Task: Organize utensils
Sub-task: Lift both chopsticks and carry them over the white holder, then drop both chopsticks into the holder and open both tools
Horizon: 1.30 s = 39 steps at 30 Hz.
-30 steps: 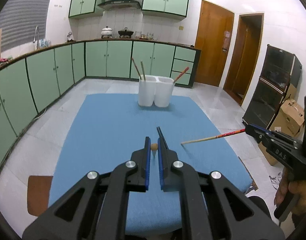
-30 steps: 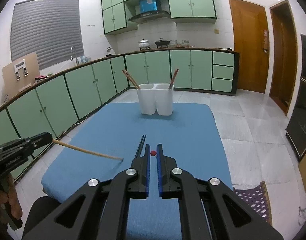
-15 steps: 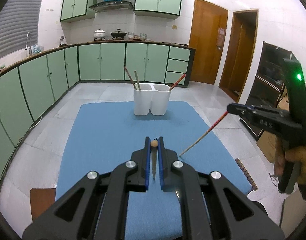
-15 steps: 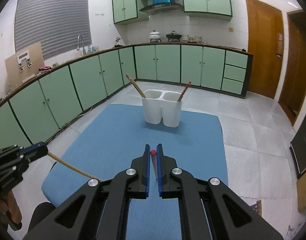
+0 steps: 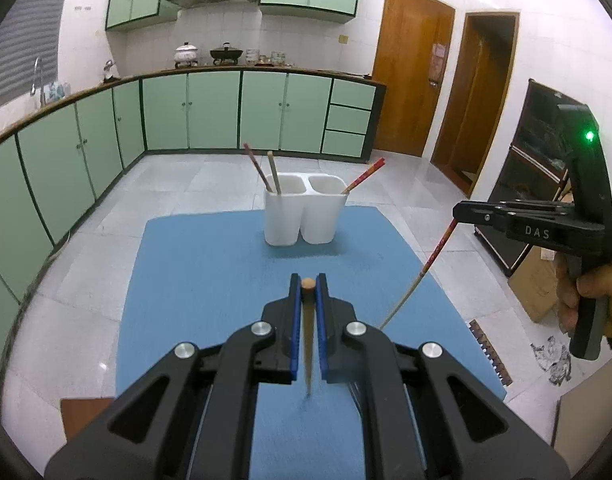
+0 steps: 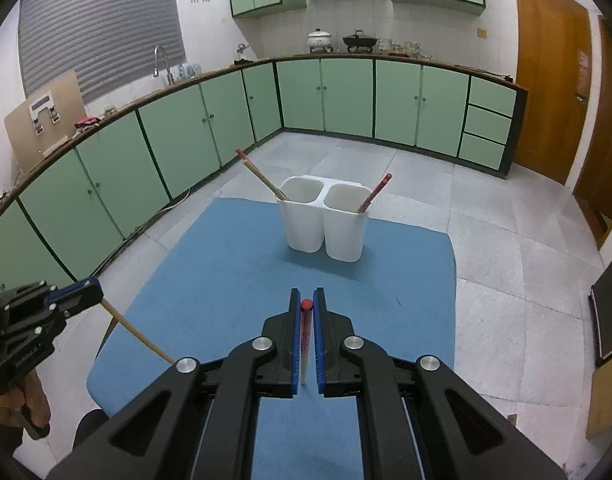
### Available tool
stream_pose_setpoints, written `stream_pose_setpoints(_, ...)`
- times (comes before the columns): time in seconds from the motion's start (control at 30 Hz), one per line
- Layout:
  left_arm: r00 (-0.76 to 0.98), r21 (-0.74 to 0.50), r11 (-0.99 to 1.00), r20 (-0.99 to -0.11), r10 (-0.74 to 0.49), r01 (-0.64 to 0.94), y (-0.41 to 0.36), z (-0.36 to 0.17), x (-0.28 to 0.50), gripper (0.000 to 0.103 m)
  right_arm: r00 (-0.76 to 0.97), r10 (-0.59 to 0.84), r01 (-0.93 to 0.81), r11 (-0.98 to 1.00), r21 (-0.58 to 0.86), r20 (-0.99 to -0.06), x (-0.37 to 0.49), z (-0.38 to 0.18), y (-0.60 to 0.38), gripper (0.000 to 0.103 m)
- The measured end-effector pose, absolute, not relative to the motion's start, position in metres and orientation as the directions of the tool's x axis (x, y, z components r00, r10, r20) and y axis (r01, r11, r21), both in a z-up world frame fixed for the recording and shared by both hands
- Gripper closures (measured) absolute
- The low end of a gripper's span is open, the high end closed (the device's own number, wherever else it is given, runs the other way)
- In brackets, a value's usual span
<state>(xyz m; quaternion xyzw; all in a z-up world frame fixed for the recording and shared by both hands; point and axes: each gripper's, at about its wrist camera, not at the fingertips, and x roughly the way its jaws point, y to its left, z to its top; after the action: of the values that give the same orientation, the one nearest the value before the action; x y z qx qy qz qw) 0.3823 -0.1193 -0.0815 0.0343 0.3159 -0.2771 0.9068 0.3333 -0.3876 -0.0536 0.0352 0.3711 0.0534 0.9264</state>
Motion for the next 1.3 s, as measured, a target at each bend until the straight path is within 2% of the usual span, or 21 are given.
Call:
stream_pose_setpoints(0.23, 0.649, -0.087, 0.824, -0.573, -0.501, 0.560, -0.131, -0.056, 0.398, 0.097, 0.736, 0.123, -0.096, 0.992, 0.077, -0.666, 0.337, -0.025, -0.380, 0.097)
stream_pose_setpoints(0.57, 0.760, -0.074, 0.837, -0.382, -0.526, 0.543, -0.163, 0.030, 0.452, 0.097, 0.835, 0.067, -0.066, 0.998, 0.021, -0.547, 0.381, 0.063, -0.379, 0.097)
stream_pose_setpoints(0.7, 0.808, -0.061, 0.861, -0.317, -0.497, 0.505, -0.183, 0.048, 0.480, 0.097, 0.873, 0.037, -0.031, 0.999, 0.020, -0.486, 0.409, 0.090, -0.387, 0.097)
stream_pose_setpoints(0.83, 0.830, -0.052, 0.873, -0.287, -0.479, 0.485, -0.204, 0.050, 0.507, 0.097, 0.887, 0.013, -0.003, 1.000, 0.021, -0.461, 0.442, 0.092, -0.400, 0.097)
stream_pose_setpoints(1.03, 0.835, -0.017, 0.886, -0.327, -0.443, 0.463, -0.240, 0.017, 0.551, 0.097, 0.880, -0.020, 0.027, 1.000, 0.007, -0.474, 0.489, 0.053, -0.418, 0.097)
stream_pose_setpoints(1.3, 0.804, -0.004, 0.894, -0.435, -0.406, 0.449, -0.256, -0.044, 0.595, 0.097, 0.830, -0.021, 0.036, 0.999, 0.015, -0.558, 0.531, -0.023, -0.427, 0.097)
